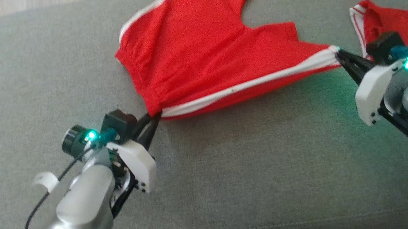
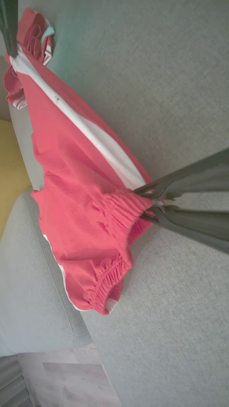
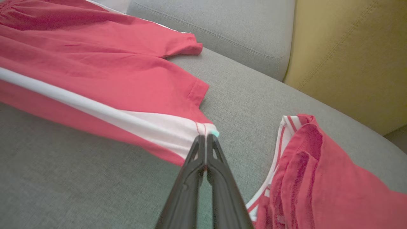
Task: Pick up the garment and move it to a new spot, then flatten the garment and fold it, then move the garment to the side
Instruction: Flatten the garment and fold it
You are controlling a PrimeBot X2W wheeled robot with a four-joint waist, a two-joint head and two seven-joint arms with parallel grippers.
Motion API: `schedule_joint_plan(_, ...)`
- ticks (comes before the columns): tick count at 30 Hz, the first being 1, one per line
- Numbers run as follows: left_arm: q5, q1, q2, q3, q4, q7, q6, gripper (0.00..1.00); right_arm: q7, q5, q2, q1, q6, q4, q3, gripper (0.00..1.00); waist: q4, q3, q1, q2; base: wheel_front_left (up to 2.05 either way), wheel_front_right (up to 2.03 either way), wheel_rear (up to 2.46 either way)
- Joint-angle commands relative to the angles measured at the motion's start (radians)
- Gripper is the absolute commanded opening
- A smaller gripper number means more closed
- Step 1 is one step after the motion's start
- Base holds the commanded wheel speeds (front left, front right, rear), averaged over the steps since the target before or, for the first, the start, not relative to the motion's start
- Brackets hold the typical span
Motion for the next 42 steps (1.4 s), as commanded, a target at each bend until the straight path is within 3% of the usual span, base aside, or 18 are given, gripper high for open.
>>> schedule_joint_plan(1,0.003,-0.022,0.037,0.035,-0.025,-0.012,0.002,0.0,0.006,0.023,-0.041,0.014,-0.001,-0.027,0.012,0.0,-0.006,-0.025,0.0001,-0.0001,0.0,0.0,0.0)
schedule_joint_plan(10,-0.064,0.13,0.05,-0.033,-0.075,-0.01,0.002,0.0,0.104,0.205,-0.178,0.135,-0.001,-0.221,0.159,0.0,-0.016,-0.134,0.0001,-0.0001,0.0,0.0,0.0)
schedule_joint_plan(19,-0.153,0.25,0.118,-0.103,-0.214,0.065,0.002,0.0,0.249,0.381,-0.365,0.212,-0.001,-0.453,0.284,0.0,-0.011,-0.179,0.0001,-0.0001,0.0,0.0,0.0)
schedule_joint_plan(25,-0.201,0.294,0.175,-0.138,-0.352,0.118,0.002,0.0,0.299,0.451,-0.464,0.226,-0.001,-0.549,0.31,0.0,0.004,-0.19,0.0001,-0.0001,0.0,0.0,0.0)
schedule_joint_plan(33,-0.233,0.266,0.187,-0.085,-0.455,0.112,0.041,0.0,0.297,0.454,-0.479,0.161,-0.001,-0.584,0.263,0.0,0.043,-0.176,0.0001,-0.0001,0.0,0.0,0.0)
schedule_joint_plan(42,-0.236,0.158,0.165,-0.023,-0.511,0.087,0.069,0.0,0.338,0.427,-0.453,-0.008,-0.001,-0.584,0.198,0.0,0.115,-0.061,0.0001,-0.0001,0.0,0.0,0.0)
